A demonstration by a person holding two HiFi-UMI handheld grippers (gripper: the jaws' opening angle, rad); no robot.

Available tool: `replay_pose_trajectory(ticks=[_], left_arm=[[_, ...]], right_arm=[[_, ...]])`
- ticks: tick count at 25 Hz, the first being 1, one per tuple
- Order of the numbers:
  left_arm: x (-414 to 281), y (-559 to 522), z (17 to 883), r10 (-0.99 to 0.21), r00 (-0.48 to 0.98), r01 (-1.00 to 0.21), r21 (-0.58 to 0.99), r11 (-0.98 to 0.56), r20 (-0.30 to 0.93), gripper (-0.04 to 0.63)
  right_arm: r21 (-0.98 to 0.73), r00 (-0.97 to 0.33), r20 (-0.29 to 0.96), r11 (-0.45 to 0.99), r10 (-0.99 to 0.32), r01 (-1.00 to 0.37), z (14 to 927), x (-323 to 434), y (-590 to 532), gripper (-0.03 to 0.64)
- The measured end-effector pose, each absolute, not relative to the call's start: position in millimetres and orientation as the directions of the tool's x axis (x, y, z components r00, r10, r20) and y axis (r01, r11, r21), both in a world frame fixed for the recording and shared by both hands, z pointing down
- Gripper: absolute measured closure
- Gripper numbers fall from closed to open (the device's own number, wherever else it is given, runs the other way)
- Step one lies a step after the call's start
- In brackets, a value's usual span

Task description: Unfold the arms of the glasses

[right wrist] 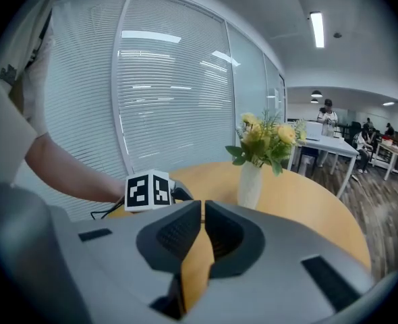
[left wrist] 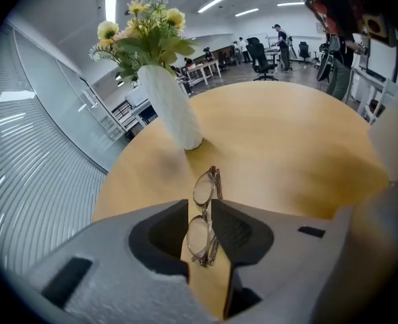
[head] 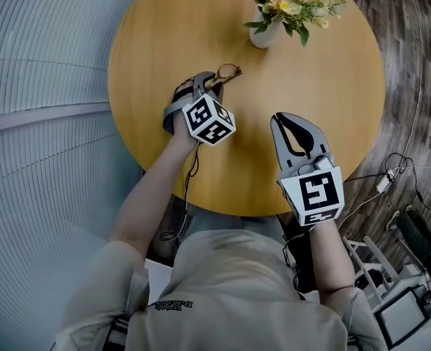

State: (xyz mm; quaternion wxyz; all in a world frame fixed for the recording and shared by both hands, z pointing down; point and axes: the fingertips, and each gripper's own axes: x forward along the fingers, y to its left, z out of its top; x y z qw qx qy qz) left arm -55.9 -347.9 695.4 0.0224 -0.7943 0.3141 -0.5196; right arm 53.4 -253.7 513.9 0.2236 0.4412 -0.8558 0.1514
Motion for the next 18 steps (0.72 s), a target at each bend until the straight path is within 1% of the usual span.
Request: replay_pose_trajectory(ticks=[3, 5, 12, 15, 18], left_arm=[[-54.8, -347.5, 704.3, -0.504, 0.257, -0.501, -0.332, -0.799, 0.825, 0.488], [-56.1, -350.4, 708.7, -0.507, 0.238, -0.507, -0.339, -0.792, 0.829, 0.488], [-56.5, -355.8, 731.9, -0.483, 0.197, -0.483, -0.344, -0.805, 0.853, 0.488], [-58.4, -356.0, 734.8, -0.479, 0.194, -0.502, -0.333, -0.798, 0.856, 0.506], [-59.4, -356.5, 737.3, -0.480, 0.196, -0.520, -0.324, -0.790, 0.855, 0.509]], right_arm=[[-0.075, -0.520, 0.517, 0.569, -0.680, -0.819, 518.5, 53.2, -250.0, 0.580], [-0.077, -0.524, 0.518, 0.573, -0.676, -0.816, 519.4, 53.6, -248.4, 0.580], [-0.085, -0.517, 0.532, 0.565, -0.671, -0.821, 529.9, 59.9, -242.3, 0.580], [-0.086, -0.513, 0.544, 0.565, -0.664, -0.821, 533.8, 63.3, -236.7, 0.578], [-0.088, -0.506, 0.554, 0.558, -0.661, -0.825, 536.2, 66.9, -231.4, 0.580]])
